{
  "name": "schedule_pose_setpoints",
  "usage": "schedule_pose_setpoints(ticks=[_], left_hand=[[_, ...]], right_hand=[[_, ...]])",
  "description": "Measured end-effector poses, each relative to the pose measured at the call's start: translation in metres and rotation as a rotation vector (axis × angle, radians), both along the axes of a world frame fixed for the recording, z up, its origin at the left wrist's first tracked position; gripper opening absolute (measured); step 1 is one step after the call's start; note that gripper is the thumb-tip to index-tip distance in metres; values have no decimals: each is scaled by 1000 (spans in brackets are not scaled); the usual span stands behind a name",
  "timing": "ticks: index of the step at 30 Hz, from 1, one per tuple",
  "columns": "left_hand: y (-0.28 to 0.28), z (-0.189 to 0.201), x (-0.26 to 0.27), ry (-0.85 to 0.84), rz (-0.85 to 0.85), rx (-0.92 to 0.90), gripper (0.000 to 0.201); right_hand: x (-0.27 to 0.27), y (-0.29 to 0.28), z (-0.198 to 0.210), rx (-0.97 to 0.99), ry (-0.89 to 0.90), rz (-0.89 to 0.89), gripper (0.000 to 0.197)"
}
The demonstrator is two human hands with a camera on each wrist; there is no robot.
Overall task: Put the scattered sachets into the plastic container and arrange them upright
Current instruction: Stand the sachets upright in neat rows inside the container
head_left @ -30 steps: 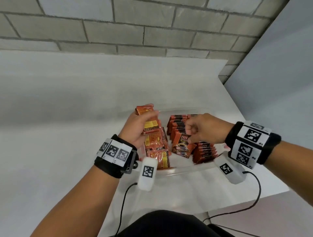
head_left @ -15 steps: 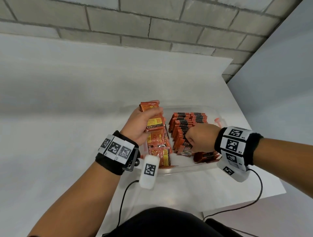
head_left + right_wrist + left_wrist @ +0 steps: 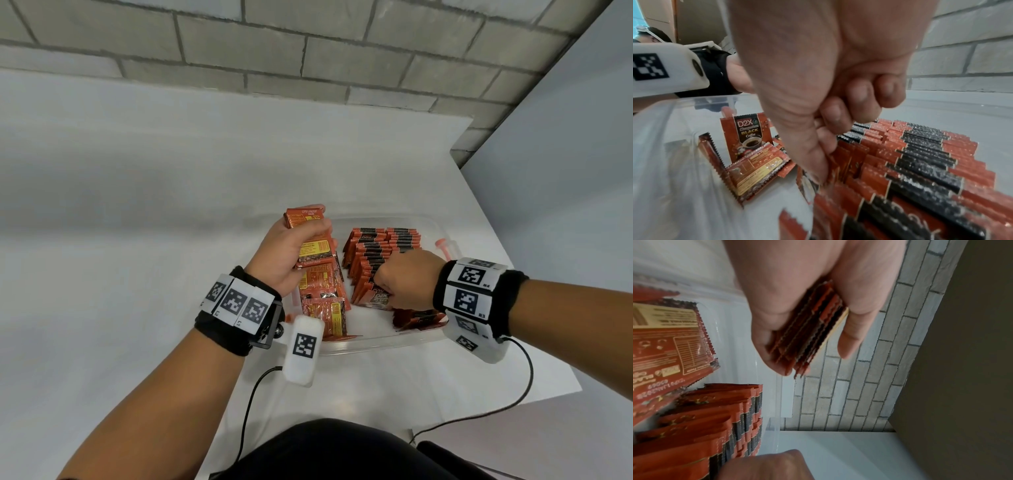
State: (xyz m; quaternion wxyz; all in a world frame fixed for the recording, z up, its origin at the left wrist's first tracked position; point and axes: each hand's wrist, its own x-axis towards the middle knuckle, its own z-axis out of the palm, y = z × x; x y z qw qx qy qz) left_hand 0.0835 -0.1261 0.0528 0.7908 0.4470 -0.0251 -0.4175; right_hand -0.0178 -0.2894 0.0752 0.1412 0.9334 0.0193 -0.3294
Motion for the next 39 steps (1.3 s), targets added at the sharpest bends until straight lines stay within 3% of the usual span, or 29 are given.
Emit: schedule_pose_setpoints(ticks=[5,14,20,24,26,31,34,39], left_hand=[[0,-1,0,-8,-3,5,36],[0,-1,1,-10,-12,0,29],[-1,-2,2,-19,-14,25,9],[0,-3,2,-4,-17,32,16],[1,-3,1,-1,-43,27,23],[-1,7,-9,-137,-189,3,23],[-8,10,-17,-165,-217,-4,40],[-13,12,-30,-162,-236,-21,40]], right_hand=[[0,-4,-1,4,2,-27,31],[-1,-7,2,4,-12,-62,47],[-5,-12,9,87,-50,-157,41],[-7,-16,19,151,-88,-251,37],[-7,-22,30,268,-186,-352,29],[-10,-26,55,736,-631,-582,16],[-12,-13,52,914,-592,-621,28],[-16,-4,42,1081,-564,-670,36]])
